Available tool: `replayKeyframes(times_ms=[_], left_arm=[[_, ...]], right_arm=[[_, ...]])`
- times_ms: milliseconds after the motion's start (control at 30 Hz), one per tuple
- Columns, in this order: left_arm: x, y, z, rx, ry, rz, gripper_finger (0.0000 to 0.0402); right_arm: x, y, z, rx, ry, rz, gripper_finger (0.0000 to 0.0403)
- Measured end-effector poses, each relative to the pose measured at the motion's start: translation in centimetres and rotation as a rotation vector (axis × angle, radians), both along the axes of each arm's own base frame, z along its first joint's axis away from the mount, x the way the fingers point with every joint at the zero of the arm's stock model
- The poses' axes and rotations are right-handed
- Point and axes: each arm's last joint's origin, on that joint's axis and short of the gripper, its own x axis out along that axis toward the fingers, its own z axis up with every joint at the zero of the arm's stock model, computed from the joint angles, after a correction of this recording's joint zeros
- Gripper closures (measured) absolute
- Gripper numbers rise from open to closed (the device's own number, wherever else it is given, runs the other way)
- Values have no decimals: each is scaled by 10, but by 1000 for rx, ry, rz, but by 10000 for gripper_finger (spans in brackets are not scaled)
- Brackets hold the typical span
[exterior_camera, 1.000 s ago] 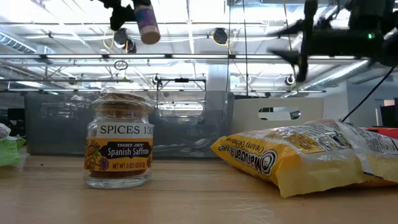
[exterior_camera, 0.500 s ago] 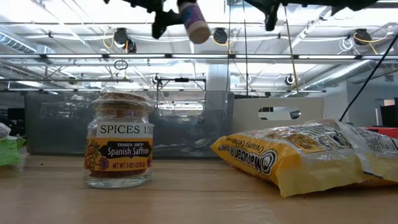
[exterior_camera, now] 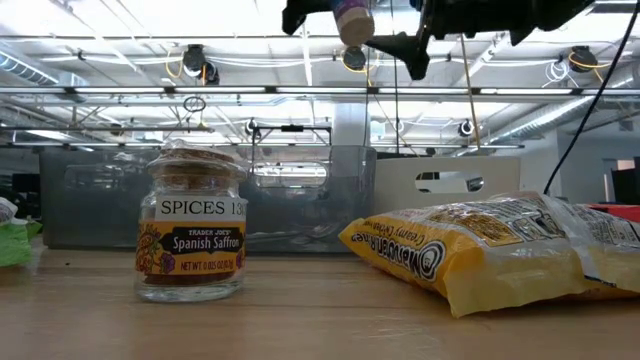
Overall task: Pick & Place Food Item
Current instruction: Put the purple bottle into the white bin
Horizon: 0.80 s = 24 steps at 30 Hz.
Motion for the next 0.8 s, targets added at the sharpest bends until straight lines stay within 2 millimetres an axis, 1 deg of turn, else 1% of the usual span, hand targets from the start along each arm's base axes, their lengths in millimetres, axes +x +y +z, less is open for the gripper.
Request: replayKeyframes(times_ms=[167, 300, 400, 633, 800], left_arm=[[5, -1, -5, -7, 30, -7, 184], [9, -1, -5, -18, 11, -12, 184], [10, -1, -7, -40, 11, -25, 184], [11, -1, -8, -44, 18, -28, 184], [11, -1, -8, -52, 17, -42, 184]], right_arm=[[3, -1, 2, -37, -47, -1, 80], [7, -2, -3, -50, -30, -2, 86], [11, -2, -4, -53, -51, -1, 89], [18, -4, -5, -33, -106, -2, 89], [18, -4, -2, -28, -136, -2, 90]])
